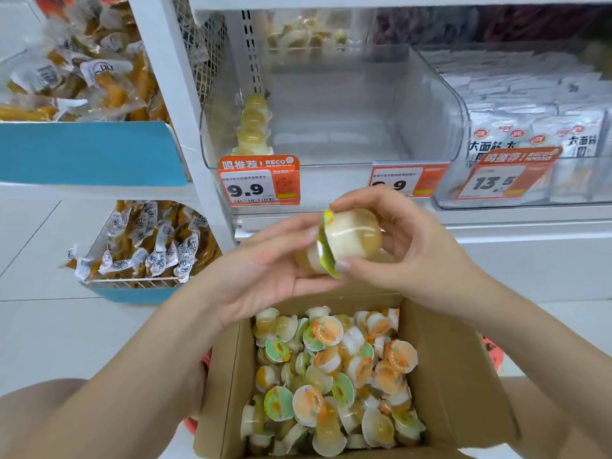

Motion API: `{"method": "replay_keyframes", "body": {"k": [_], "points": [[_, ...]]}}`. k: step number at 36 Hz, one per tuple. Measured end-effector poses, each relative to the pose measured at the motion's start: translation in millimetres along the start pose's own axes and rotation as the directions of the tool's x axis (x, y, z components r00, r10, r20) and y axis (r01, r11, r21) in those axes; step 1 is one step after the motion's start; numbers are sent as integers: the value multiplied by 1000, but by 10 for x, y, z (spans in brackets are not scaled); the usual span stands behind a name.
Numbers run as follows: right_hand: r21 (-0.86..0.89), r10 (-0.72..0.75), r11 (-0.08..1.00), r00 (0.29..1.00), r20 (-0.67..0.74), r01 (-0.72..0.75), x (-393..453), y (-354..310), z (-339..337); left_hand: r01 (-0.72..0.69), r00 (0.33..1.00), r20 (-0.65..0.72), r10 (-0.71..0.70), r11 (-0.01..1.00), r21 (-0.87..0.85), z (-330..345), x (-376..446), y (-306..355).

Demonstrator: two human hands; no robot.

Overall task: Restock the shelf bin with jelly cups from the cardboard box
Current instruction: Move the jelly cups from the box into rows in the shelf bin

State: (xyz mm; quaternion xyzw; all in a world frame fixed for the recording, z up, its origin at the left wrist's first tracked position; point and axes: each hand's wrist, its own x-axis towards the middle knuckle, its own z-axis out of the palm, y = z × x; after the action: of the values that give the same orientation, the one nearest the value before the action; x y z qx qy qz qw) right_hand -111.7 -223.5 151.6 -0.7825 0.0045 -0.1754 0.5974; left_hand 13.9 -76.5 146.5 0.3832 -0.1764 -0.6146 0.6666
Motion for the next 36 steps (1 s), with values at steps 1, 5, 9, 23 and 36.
{"method": "replay_keyframes", "body": {"k": [1,5,9,23,36], "points": [[-40,-2,999,1000,0,2,0,3,19,-4,999,-37,5,1000,23,29,1,-23],[-134,38,990,999,20,-35,-1,5,0,-28,994,-101,30,999,24,69,3,-81],[-207,71,977,996,50,-59,-6,25,-37,-39,999,-33,41,998,52,30,-2,-70],[-293,63,955,998,28,-52,-20,63,6,-45,984,-147,105,931,362,70,-46,-79],[-379,52,905,933,-355,-194,1253,-123,-460,133,664,-282,692,262,956,-335,-54,671]]}}
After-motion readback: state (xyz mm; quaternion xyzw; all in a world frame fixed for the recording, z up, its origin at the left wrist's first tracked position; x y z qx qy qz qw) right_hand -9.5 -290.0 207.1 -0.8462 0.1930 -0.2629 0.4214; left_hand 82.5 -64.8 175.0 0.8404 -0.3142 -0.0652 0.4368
